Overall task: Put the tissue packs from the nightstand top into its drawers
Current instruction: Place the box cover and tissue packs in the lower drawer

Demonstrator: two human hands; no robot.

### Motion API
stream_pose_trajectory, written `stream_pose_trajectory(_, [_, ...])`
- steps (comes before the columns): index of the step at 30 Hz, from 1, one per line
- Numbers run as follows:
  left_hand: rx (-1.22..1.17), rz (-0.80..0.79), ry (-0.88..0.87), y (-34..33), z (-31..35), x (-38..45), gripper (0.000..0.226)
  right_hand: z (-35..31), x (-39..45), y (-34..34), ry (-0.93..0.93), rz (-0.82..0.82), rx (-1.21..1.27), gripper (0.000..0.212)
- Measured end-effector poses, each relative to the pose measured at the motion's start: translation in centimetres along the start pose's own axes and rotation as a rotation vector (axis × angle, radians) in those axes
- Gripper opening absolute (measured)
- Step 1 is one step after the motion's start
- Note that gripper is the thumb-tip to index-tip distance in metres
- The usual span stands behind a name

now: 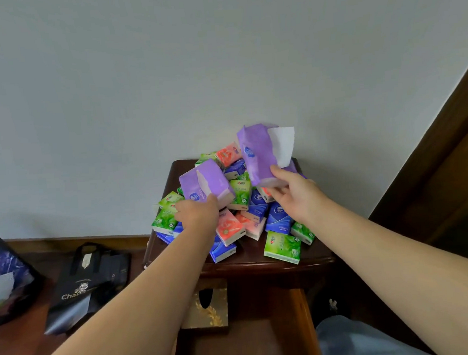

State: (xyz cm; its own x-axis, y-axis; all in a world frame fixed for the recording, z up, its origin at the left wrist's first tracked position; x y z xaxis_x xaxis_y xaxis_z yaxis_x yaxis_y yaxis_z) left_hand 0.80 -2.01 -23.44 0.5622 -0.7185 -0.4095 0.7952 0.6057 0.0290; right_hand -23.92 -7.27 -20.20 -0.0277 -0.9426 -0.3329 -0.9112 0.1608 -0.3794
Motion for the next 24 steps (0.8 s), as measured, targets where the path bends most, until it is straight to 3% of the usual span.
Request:
stream_pose_trajectory(8, [-0.056, -0.088, 0.035, -0.1, -0.5, 0.8, 0.047, 3.3, 0.1, -6.9, -0.090, -0.206, 0.008, 0.014])
stream_pose_trajectory(13, [-0.139, -0.123, 0.030, -0.1, -0.4, 0.8, 0.040, 3.8, 0.0, -8.5, -0.140, -0.280, 0.021, 0.018])
stream_pose_trajectory(19, [-0.273, -0.274, 0.029, -1.3, -0.2, 0.0, 0.023, 2.9, -1.0, -8.8, -0.149, -0.319, 0.015, 0.025])
stream_pose_trajectory(24, [-0.321, -0.329, 0.018, -1.2, 0.3, -1.4, 0.031, 2.3, -2.4, -8.2, -0.172, -0.244, 0.001, 0.019])
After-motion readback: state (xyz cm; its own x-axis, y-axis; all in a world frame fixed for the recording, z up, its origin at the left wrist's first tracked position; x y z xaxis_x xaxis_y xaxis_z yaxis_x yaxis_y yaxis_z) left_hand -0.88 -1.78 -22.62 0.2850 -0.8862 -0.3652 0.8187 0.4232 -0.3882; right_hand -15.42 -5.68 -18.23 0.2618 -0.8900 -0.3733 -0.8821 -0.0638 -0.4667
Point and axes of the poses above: each hand's wrist, its own x-axis towards the middle knuckle, its own y-axis out of the back of the hand, z = x × y, the point moved 10 cm from there along x, towards the middle knuckle, and after that the axes turned 15 degrees about -x, right-handed, at the moved point
